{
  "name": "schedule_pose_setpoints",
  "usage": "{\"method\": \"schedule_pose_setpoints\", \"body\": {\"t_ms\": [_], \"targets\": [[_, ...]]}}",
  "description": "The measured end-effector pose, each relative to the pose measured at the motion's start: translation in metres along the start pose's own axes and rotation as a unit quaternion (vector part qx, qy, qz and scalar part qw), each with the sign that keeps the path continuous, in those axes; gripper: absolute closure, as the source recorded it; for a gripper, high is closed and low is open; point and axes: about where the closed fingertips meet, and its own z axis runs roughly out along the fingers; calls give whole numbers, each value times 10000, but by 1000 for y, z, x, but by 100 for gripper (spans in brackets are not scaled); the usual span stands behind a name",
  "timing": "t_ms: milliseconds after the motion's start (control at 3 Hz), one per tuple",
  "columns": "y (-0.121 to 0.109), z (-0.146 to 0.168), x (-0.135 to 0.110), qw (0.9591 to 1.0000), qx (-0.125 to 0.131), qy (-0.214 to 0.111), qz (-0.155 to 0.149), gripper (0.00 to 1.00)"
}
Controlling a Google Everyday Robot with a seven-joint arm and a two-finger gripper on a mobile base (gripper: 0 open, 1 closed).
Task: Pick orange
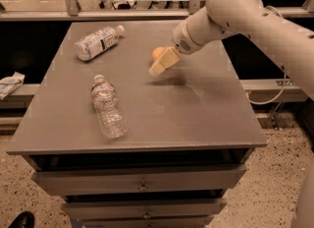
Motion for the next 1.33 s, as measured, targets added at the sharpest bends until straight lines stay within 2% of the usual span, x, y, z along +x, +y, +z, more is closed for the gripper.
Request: {"method": "schedule_pose_setpoints", "body": {"t_ms": [333, 667, 1333], "targets": [[-5, 9, 11, 9998, -67, -5, 195, 0], [-5, 17, 13, 9989, -194, -48, 428, 18], [-9, 13, 21, 9971, -309, -64, 687, 63]]}}
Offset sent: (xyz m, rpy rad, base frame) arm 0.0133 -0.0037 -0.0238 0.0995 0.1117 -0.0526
